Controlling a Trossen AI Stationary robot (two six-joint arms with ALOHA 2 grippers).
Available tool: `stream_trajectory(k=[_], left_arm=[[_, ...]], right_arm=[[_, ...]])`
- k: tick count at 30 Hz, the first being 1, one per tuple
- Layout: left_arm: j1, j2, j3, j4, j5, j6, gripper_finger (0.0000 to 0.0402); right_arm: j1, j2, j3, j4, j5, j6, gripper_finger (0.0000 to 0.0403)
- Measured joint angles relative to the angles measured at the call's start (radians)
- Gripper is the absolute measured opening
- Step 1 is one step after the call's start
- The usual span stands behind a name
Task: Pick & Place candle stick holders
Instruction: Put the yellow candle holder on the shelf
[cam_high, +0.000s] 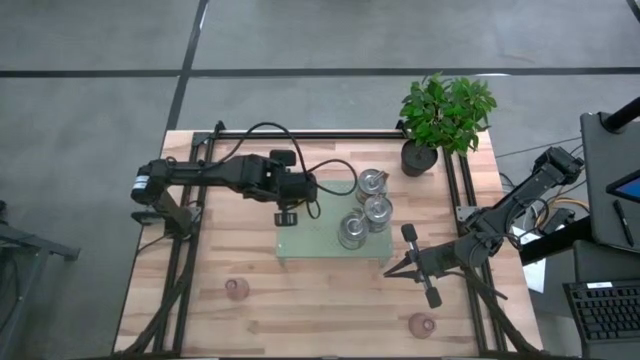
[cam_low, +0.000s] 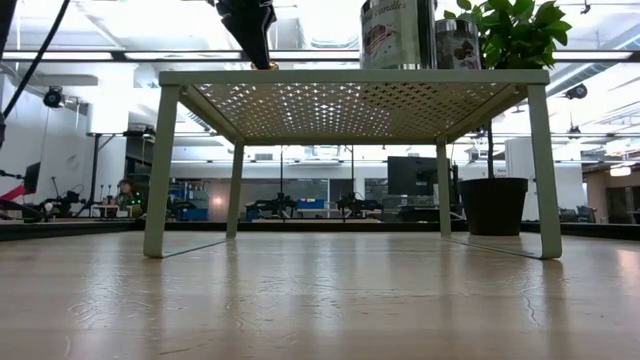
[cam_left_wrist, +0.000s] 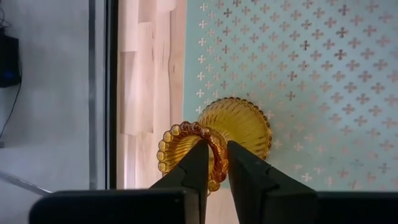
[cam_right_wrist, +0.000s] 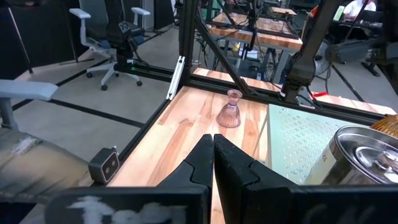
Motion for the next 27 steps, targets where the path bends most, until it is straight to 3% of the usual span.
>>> stream_trajectory(k=[27], left_arm=[[0.000, 0.001, 0.044, 0.016, -0.028, -0.032, 0.0053]], right_arm=[[0.000, 0.000, 0.000, -0.013, 0.000, 0.004, 0.0008]])
